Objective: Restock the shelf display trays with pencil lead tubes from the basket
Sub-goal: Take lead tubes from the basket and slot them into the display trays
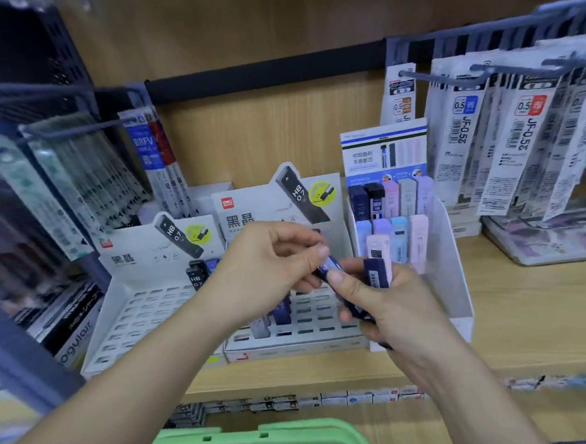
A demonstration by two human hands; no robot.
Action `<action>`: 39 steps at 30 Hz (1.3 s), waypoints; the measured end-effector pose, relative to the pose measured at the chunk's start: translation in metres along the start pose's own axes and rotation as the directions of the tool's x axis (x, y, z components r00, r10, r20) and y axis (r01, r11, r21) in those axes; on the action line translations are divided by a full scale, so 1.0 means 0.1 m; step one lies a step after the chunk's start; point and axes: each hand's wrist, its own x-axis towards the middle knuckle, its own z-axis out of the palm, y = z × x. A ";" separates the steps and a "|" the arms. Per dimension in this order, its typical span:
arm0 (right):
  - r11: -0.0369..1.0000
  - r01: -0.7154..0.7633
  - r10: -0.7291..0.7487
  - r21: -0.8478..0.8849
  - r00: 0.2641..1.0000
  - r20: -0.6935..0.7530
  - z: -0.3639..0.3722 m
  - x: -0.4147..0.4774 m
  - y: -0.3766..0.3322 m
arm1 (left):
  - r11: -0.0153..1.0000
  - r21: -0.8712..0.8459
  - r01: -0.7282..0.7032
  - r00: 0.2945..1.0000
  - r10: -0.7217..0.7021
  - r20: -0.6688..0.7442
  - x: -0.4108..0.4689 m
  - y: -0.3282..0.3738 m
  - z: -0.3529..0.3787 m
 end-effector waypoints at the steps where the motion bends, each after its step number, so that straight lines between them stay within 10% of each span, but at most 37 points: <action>1: 1.000 -0.006 0.006 -0.031 1.000 0.014 0.05 0.00 0.02 | 0.999 0.034 0.002 1.000 -0.002 -0.012 -0.04 -0.04 -0.06; 19: 0.976 -0.109 0.098 0.187 0.993 0.065 0.45 -0.04 0.10 | 0.917 -0.388 -0.087 0.964 -0.020 -0.264 -0.16 -0.26 -0.44; 27: 0.948 -0.031 0.046 0.317 0.998 -0.041 0.53 -0.02 0.10 | 0.933 0.253 -0.256 0.896 0.327 -0.301 -0.21 -0.30 -0.26; 33: 0.929 -0.033 0.029 0.368 0.999 0.018 0.56 -0.07 0.05 | 0.407 0.723 -0.559 0.634 0.771 0.057 -0.18 -0.38 -0.12; 39: 0.992 0.034 -0.038 0.125 0.999 0.034 0.25 -0.05 -0.04 | 0.889 0.295 -0.350 0.914 0.393 -0.099 -0.21 -0.09 -0.14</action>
